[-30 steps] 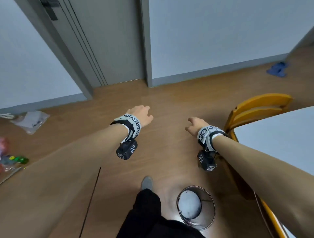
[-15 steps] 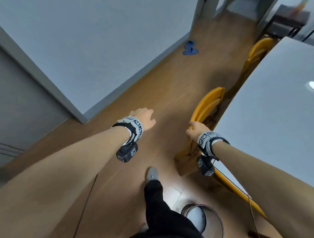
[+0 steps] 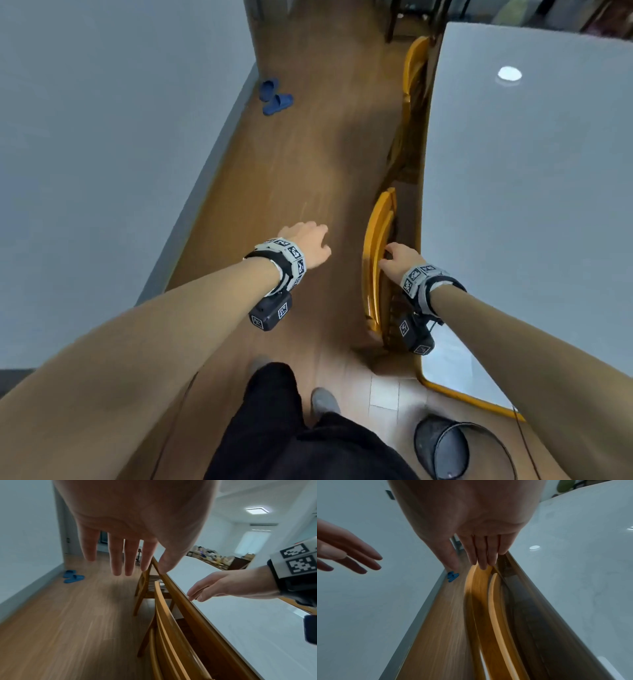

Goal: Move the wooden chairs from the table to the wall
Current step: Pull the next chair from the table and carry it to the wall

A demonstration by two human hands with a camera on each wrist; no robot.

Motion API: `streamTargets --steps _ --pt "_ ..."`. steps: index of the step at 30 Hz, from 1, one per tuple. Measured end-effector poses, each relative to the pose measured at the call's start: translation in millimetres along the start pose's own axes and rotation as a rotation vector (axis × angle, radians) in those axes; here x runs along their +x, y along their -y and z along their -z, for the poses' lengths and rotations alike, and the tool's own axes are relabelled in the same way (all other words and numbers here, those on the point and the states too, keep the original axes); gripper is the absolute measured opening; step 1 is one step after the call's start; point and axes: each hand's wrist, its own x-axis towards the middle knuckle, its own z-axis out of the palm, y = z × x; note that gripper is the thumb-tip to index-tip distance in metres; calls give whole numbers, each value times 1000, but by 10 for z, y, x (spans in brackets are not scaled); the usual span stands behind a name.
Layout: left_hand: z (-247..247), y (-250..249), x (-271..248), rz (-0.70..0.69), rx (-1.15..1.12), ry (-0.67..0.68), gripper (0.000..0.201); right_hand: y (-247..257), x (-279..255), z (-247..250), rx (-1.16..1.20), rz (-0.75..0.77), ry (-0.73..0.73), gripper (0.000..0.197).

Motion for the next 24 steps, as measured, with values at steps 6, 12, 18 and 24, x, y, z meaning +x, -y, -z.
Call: streamTargets --steps 6,12,18,24 --pt "28 -32 1163 -310 102 87 47 64 389 -192 153 -213 -48 52" --pt "-113 -160 2026 -700 228 159 55 211 530 -585 405 -529 -128 60" --pt "-416 -159 2451 -983 387 203 71 417 532 -1100 546 -709 -153 61" --pt "-685 -279 2913 -1146 491 77 62 379 792 -1354 544 -816 -258 57"
